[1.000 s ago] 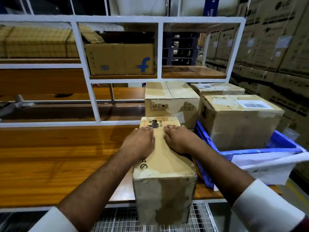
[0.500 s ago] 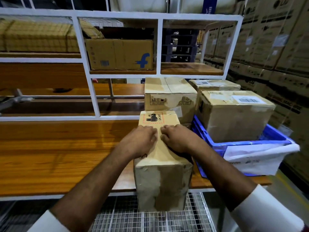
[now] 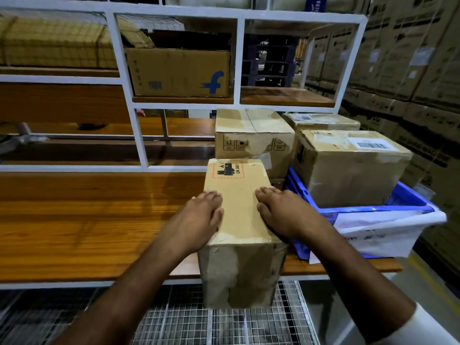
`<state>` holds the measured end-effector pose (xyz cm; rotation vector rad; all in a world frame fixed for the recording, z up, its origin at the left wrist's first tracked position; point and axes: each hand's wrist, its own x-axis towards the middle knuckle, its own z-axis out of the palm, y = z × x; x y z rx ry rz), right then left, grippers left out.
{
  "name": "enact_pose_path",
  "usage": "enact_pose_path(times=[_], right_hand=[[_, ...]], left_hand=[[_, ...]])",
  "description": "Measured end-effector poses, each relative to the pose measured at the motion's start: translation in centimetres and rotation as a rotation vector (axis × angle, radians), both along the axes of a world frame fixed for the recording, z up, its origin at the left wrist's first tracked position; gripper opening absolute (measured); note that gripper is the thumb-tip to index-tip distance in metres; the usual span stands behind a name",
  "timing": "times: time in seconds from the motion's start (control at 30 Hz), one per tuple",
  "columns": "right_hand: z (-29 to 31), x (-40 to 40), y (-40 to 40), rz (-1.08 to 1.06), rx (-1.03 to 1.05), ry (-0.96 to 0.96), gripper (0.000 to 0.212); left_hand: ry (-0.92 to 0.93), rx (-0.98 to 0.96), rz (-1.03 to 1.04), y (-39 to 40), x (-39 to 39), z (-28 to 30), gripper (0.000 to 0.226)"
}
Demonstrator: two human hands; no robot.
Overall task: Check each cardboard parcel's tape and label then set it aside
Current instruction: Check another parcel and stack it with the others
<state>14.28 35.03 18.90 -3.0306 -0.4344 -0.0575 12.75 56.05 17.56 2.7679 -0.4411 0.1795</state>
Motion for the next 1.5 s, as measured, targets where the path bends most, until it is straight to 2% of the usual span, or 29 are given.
enact_pose_path(times=[0.13,0.3,0.47,0.63,0.73,0.83,0.97,1.03,1.1,1.17,1.23,1.4,1.5], right_hand=[[-1.3,0.1,-0.1,-0.023,0.096,0.025,0.053],[0.0,-0.4,0.4,0.020,0.001,-0.022,0.050],[-1.4,-3.3,2.9,0.097,0.040,-0.045,0.052],[-1.4,-3.1,2.0,0.128,0.101,-0.054,0.053],[-1.3,-4.2,-0.2,0.105,0.157,-0.037,0.054],[-2.1,-6.1,-2.1,0.058,0.318,-0.042,0.051],[-3.6,-6.5,-1.4,0.034,0.527,-0.114,0.051],[-4.8,-6.8,-1.3,-0.051,0.771,-0.089,0.063],[-5.8,-7.4,-1.1,-0.115,0.991,0.024,0.083],[-6.5,-7.8,-1.1,-0.084,1.078,0.072,0.088],[-5.8,-7.9,-1.0,-0.019,1.048,0.057,0.085],[-4.0,-6.5,-0.2,0.103,0.744,-0.160,0.115],[-3.9,-5.8,1.5,0.166,0.613,-0.225,0.112]], left_hand=[[0.011,-0.097,0.026,-0.2,-0.2,0.0,0.046],[-0.013,0.058,-0.016,-0.9,-0.7,1.2,0.043],[-0.085,0.045,-0.090,-2.6,-3.1,0.0,0.046],[-0.078,-0.076,-0.057,-1.9,-2.7,-0.9,0.045],[-0.055,-0.151,0.031,-0.5,-3.4,-1.6,0.044],[-0.023,-0.317,0.078,0.4,-4.3,-2.3,0.042],[-0.042,-0.447,0.061,0.1,-4.4,-2.7,0.041],[-0.037,-0.491,0.048,0.3,-4.3,-2.6,0.042],[-0.023,-0.511,0.034,0.7,-4.2,-2.8,0.042],[-0.013,-0.543,0.028,1.0,-4.2,-3.1,0.042],[-0.001,-0.563,0.020,1.3,-4.2,-3.2,0.042],[0.076,-0.456,0.063,1.1,-4.0,-2.8,0.047],[0.127,-0.351,0.185,0.2,-4.0,-2.0,0.059]])
